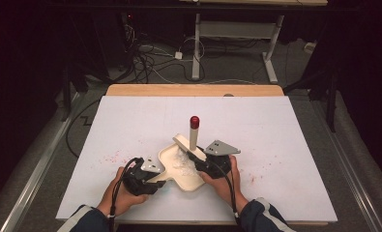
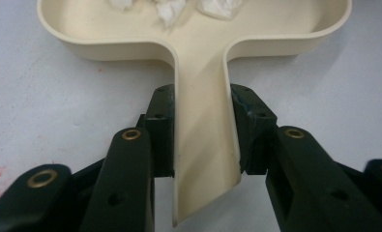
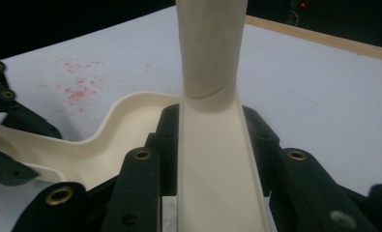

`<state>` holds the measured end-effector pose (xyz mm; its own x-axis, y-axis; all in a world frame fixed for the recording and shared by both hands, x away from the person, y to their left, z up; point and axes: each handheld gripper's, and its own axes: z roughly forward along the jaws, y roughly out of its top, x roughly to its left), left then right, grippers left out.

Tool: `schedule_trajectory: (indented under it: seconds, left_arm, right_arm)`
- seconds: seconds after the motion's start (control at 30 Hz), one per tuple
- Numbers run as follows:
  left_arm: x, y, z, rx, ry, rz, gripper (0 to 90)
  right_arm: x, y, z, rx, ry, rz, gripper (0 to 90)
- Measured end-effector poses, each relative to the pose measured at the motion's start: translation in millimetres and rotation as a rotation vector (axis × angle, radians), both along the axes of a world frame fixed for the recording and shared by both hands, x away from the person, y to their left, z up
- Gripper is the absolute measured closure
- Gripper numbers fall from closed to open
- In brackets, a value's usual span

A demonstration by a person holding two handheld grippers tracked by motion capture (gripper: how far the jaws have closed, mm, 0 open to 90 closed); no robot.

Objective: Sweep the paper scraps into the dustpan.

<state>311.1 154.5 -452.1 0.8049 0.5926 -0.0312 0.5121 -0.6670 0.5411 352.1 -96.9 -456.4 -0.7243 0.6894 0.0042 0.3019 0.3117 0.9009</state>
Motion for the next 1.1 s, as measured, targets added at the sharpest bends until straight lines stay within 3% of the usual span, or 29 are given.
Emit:
schedule_trajectory:
  seconds: [0.2,0.37,0.53,0.8,1.1]
  left_arm:
    - [-0.5,-0.4,0.0,0.0,0.0,0.002,63.0]
    - [-0.4,-0.2,-0.4,-0.002,0.003,0.003,63.0]
    - [-0.4,-0.2,-0.8,-0.001,0.005,0.002,63.0]
    - [0.0,0.0,-1.1,-0.001,0.005,0.003,63.0]
    - [0.3,0.2,-1.7,-0.002,0.005,0.002,62.9]
  right_arm:
    - [-12.3,14.3,3.3,-0.005,-0.005,0.049,67.0]
    - [-17.5,16.9,7.0,-0.013,-0.025,0.051,67.3]
    - [-15.6,8.3,19.2,0.001,-0.066,0.039,67.4]
    - [-12.4,-11.4,36.6,0.061,-0.095,0.011,67.3]
    - [-3.5,-34.2,47.6,0.094,-0.09,-0.034,67.3]
